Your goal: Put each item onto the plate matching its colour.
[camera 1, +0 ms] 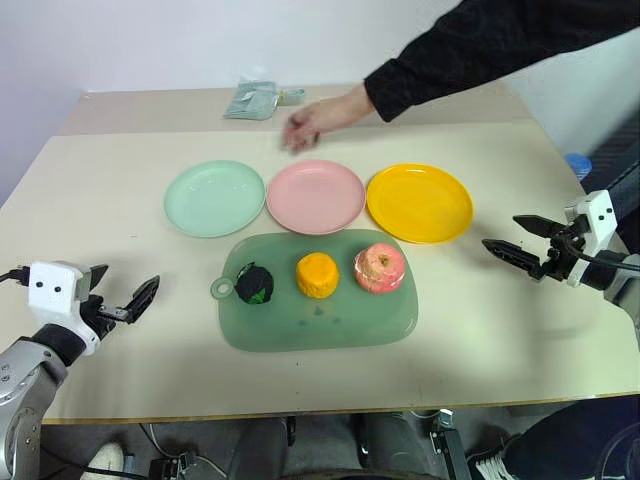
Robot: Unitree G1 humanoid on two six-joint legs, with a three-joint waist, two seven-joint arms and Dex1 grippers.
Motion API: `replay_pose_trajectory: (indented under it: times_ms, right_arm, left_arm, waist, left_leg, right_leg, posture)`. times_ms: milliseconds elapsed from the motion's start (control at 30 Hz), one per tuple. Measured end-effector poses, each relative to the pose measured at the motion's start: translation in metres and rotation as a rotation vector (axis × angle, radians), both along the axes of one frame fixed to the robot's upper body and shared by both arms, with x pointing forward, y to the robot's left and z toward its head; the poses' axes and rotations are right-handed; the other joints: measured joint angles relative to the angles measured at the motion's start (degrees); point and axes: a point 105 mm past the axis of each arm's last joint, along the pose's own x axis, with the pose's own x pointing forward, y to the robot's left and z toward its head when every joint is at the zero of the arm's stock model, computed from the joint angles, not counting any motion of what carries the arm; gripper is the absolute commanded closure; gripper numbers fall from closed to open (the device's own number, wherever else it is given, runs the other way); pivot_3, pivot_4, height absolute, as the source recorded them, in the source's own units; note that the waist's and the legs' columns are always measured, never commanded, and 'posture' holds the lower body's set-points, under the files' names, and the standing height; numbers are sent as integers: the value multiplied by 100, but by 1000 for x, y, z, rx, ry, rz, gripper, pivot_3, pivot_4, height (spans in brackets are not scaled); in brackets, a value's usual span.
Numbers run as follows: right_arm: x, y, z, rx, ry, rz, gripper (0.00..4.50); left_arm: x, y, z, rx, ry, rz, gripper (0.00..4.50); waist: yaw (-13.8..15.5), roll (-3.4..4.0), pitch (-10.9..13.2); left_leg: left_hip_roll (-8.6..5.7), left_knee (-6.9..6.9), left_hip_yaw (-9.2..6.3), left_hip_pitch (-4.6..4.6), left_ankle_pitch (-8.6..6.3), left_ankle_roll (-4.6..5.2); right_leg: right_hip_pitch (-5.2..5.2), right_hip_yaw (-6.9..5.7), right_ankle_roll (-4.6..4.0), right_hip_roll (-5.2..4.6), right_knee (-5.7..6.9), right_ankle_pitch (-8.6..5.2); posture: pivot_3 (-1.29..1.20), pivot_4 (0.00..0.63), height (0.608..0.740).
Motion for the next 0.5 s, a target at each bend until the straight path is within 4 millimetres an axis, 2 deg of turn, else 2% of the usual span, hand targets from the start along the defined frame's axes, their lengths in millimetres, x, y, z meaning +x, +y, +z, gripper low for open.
replay_pose_trajectory:
  times_ms: [133,500]
  right_arm:
    - [7,5,6,2,-37,1,39]
    - [17,12,-1,1,-59,-49,39]
  left_arm:
    - [10,-8,6,-17,-36,-11,0]
    - [19,-14,11,-25,-68,-14,0]
  waist:
    - [-1,0,0]
    - [2,0,0]
  left_leg:
    - [-2,0,0,0,0,0]
    - [-3,1,0,-1,0,0]
  right_leg:
    - [0,0,0,2,0,0]
    - [-1,1,0,2,0,0]
  posture:
    - [0,150,740]
    - [0,150,740]
